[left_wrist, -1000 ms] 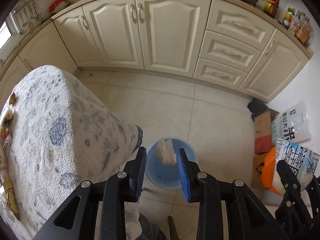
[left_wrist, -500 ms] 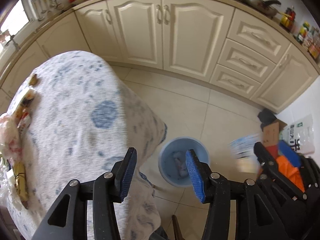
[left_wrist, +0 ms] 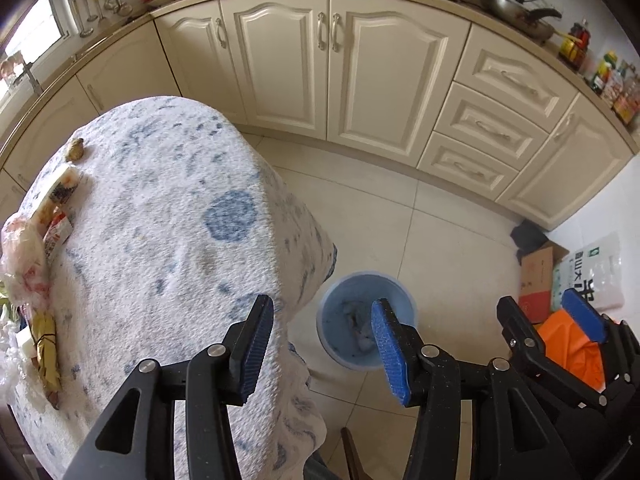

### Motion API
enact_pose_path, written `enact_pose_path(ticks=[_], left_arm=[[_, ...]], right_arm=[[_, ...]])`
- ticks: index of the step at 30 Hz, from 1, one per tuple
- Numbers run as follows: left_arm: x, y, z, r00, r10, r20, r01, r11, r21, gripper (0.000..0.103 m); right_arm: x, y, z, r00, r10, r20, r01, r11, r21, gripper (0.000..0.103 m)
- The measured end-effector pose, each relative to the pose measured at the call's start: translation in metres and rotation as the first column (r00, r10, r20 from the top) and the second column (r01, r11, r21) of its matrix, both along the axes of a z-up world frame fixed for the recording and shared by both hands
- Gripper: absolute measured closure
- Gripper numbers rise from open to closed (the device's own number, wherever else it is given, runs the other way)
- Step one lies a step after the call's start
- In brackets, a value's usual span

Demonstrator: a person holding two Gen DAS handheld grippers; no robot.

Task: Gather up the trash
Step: 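Move both tools back over the trash on the table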

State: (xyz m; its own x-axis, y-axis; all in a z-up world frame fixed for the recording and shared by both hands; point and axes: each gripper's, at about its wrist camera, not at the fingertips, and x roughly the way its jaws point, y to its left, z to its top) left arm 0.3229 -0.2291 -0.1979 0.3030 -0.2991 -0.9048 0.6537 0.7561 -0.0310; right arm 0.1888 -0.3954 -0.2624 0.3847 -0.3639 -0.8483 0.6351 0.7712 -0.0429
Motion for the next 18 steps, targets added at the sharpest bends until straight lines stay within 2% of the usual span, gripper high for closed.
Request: enact_pose_path(ticks=[2,10,18], left_arm=[[-0.038,0.025,0.019,1.0,0.01,0.001,-0.01,1.0,-0.013,0.056],[-0.034,0.068,0.053,0.995,0.09,0.044,-0.088,0.995,-0.046,0.056],[-0.039,0.14,0.087,0.973,0.214,0.082,-0.206,0.974,-0.097,0.053]], right_arm=[[-0.001,0.007,0.008,1.0,0.01,0.014,-0.01,1.0,-0.016,0.029],[0.005,0.043,0.039,0.993,0.081,0.082,-0.077,0.996,-0.051,0.029],[0.022,0.099,0.065,0.966,0.217,0.139,-0.207,0.974,-0.088,0.029]])
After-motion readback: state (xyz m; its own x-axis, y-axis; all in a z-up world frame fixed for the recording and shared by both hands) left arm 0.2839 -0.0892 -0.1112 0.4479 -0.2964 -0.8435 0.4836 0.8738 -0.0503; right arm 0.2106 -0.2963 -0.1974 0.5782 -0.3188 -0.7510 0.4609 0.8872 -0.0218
